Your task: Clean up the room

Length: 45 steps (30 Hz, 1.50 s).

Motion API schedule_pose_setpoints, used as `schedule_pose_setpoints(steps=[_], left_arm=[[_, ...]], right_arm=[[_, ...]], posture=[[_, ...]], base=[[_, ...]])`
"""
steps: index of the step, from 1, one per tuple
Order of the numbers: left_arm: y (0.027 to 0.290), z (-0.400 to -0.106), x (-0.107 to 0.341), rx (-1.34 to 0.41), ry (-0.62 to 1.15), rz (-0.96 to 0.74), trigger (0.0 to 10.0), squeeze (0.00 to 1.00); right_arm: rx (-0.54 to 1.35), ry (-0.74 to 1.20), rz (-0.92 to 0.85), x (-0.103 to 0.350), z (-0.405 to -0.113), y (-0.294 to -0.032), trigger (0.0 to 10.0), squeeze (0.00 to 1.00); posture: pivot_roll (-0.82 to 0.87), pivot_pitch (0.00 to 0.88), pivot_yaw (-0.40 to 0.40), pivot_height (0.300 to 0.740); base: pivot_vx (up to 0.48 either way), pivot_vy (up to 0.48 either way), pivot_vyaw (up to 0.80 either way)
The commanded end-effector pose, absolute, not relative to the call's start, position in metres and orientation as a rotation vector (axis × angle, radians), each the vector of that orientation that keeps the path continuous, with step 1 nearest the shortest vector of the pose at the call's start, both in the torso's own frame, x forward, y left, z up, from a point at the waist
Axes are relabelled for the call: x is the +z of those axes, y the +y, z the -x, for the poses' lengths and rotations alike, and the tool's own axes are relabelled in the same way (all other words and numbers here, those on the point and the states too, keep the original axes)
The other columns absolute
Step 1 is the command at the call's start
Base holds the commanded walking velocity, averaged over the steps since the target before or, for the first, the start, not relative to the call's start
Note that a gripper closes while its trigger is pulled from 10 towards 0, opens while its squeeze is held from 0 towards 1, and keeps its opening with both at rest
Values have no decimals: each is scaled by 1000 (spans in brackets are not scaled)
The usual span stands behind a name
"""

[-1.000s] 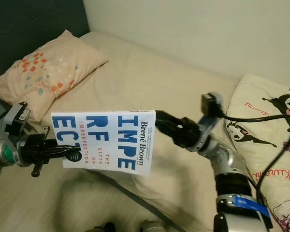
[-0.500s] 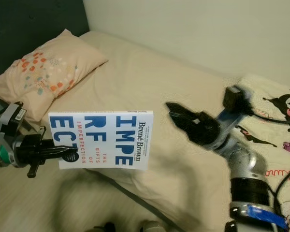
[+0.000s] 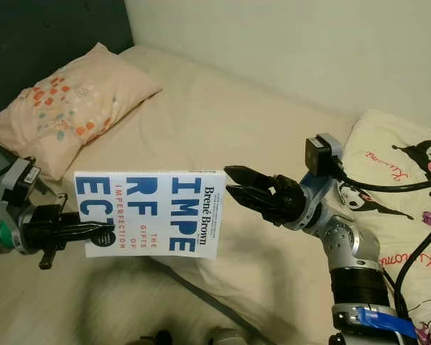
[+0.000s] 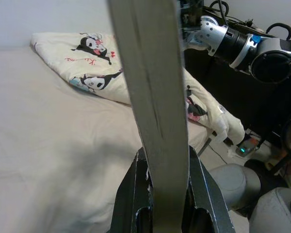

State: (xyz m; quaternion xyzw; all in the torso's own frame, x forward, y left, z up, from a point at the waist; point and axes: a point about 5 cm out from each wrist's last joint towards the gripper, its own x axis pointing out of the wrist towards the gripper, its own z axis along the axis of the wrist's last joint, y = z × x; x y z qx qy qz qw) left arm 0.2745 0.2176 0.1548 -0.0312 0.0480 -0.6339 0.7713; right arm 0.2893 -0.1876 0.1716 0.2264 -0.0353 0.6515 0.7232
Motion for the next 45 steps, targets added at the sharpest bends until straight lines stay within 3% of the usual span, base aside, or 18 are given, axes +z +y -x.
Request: schedule_pose_setpoints(steps=[1, 10, 25, 26, 27, 28, 32, 33, 45], left_arm=[[208, -276, 171, -1417, 0, 60, 10000, 0], [208, -274, 172, -1430, 4, 60, 10000, 0], [205, -274, 172, -1447, 5, 65, 10000, 0], [205, -274, 172, -1447, 5, 65, 10000, 0], [205, -273, 173, -1447, 4, 64, 10000, 0], [205, -273, 173, -1447, 3, 63, 10000, 0], [205, -273, 173, -1447, 3, 62, 10000, 0], [205, -273, 173, -1448, 5, 60, 10000, 0], [209, -273, 170, -1449, 38, 50, 10000, 0]], right_arm=[[1447, 30, -506, 154, -288, -174, 10000, 0], [1349, -123, -611, 168, -298, -185, 10000, 0], [1470, 44, -557, 144, -282, -160, 10000, 0], [1480, 69, -539, 140, -281, -157, 8863, 0], [1481, 84, -539, 138, -280, -157, 8863, 0], [1475, 90, -541, 136, -280, -157, 2784, 0], [1470, 89, -546, 136, -281, -157, 2784, 0], [1466, 80, -553, 137, -282, -158, 0, 0], [1462, 61, -555, 142, -283, -161, 0, 0]], posture=[[-143, 0, 42, 740], [-140, 0, 42, 740], [-139, 0, 41, 740], [-139, 0, 41, 740], [-139, 0, 41, 740], [-137, 0, 41, 740], [-137, 0, 41, 740], [-137, 0, 41, 740], [-142, 0, 44, 740]], base=[[0, 0, 0], [0, 0, 0], [0, 0, 0], [0, 0, 0], [0, 0, 0], [0, 0, 0], [0, 0, 0], [0, 0, 0], [0, 0, 0]])
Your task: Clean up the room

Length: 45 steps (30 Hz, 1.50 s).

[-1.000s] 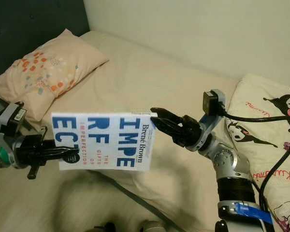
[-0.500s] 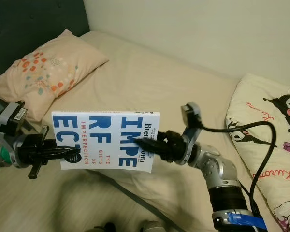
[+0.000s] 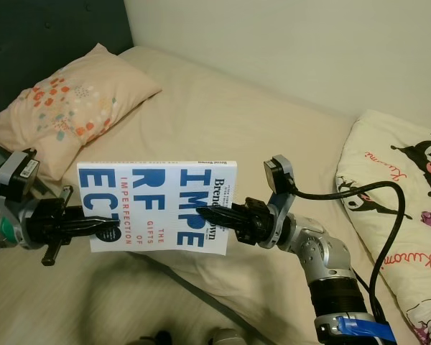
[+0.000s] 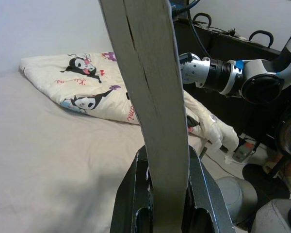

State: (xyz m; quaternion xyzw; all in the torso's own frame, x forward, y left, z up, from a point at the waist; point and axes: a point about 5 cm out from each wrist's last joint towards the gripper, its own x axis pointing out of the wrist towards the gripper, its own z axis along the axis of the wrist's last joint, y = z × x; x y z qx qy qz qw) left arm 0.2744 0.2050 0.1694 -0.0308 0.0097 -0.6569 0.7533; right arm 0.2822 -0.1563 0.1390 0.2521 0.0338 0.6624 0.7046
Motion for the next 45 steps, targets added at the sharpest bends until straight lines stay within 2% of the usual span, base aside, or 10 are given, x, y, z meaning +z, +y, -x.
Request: schedule_pose_setpoints(steps=[1, 4, 6, 14, 27, 28, 29, 30, 40, 45], left_arm=[[209, -273, 170, -1449, 38, 50, 10000, 0], [208, -276, 170, -1419, 39, 83, 10000, 188], [206, -282, 169, -1374, 20, 138, 10000, 1000], [216, -296, 155, -1153, -60, 264, 10000, 1000], [297, -279, 54, -125, 170, 420, 10000, 1000], [305, -269, 35, 60, 260, 429, 10000, 0], [305, -269, 35, 60, 260, 429, 10000, 0], [302, -253, 11, 178, 370, 421, 10000, 0], [264, -177, -65, 399, 687, 508, 10000, 0], [261, -167, -72, 421, 727, 498, 10000, 0]], right_arm=[[1462, 61, -555, 142, -283, -161, 0, 0], [1466, 60, -556, 143, -283, -161, 0, 0], [1466, 53, -559, 144, -284, -160, 0, 0], [1394, 13, -566, 143, -292, -158, 0, 0], [868, 63, -553, 112, -326, -180, 0, 0], [756, 180, -456, 93, -328, -181, 4902, 0], [756, 180, -456, 93, -328, -181, 4902, 0], [684, 344, -286, 65, -321, -176, 10000, 0], [695, 660, 216, -17, -267, -150, 10000, 0], [685, 655, 195, -20, -264, -148, 10000, 0]], posture=[[-142, 0, 44, 740], [-140, 0, 44, 740], [-137, 0, 42, 740], [-135, 0, 42, 740], [-122, 0, 43, 740], [-120, 0, 45, 740], [-120, 0, 45, 740], [-117, 0, 45, 740], [-115, 0, 45, 740], [-111, 0, 46, 740]], base=[[0, 0, 0], [0, 0, 0], [0, 0, 0], [0, 0, 0], [0, 0, 0], [0, 0, 0], [0, 0, 0], [0, 0, 0], [279, 0, 209], [480, 0, 800]])
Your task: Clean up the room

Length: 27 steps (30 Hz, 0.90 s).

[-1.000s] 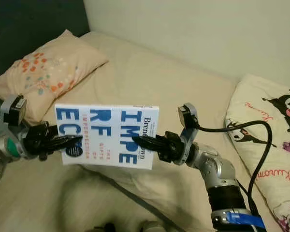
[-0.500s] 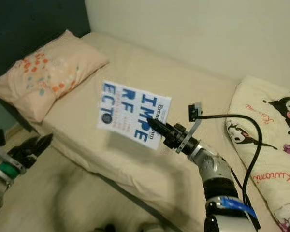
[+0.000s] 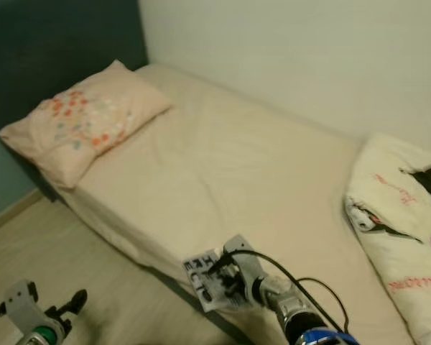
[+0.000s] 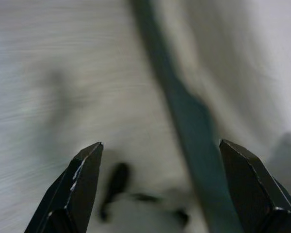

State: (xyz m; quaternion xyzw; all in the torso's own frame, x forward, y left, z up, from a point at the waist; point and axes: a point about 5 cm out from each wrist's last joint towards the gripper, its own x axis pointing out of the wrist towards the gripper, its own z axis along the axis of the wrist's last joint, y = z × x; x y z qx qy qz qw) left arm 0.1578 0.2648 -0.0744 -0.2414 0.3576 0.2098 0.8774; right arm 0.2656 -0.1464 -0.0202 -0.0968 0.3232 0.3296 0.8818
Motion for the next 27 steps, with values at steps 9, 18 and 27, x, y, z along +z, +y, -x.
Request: schedule_pose_setpoints(steps=[9, 18, 27], left_arm=[[252, -165, -76, 387, 780, 435, 10000, 0], [241, -179, -73, 330, 765, 422, 10000, 0], [233, -195, -67, 275, 737, 405, 10000, 0]], right_arm=[[552, 657, 218, -26, -264, -158, 10000, 0], [489, 610, 142, -23, -268, -158, 10000, 0], [548, 541, 129, -13, -276, -150, 10000, 0]], posture=[[-110, 0, 45, 740], [-111, 0, 50, 740], [-117, 0, 56, 740]], base=[[480, 0, 783], [480, 0, 78], [480, 0, 533]])
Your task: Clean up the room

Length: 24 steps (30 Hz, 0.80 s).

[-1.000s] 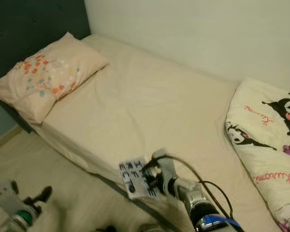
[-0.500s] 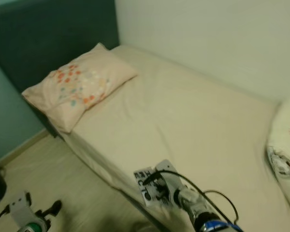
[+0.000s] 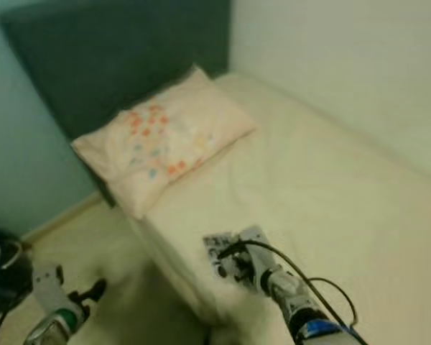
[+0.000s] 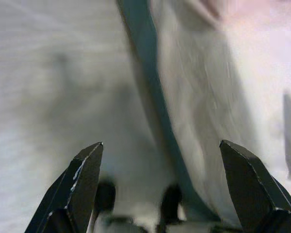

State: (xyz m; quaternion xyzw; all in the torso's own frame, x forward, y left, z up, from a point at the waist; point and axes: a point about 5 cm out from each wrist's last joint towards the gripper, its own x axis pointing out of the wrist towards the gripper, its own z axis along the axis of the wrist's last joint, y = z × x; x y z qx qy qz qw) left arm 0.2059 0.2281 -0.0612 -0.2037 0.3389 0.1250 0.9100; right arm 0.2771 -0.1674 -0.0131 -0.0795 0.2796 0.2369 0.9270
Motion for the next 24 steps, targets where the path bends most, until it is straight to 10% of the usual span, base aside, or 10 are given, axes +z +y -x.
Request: schedule_pose_setpoints(steps=[1, 14, 24], left_arm=[[233, -195, -67, 275, 737, 405, 10000, 0], [234, -193, -68, 275, 772, 331, 10000, 0], [227, -189, -71, 179, 805, 257, 10000, 0]], right_arm=[[548, 541, 129, -13, -276, -150, 10000, 0], [590, 545, 62, -13, -275, -145, 10000, 0], [537, 533, 49, -12, -277, -148, 10000, 0]], posture=[[-117, 0, 56, 740], [-117, 0, 58, 740], [-109, 0, 62, 740]], base=[[480, 0, 800], [131, 0, 800], [0, -302, 0]])
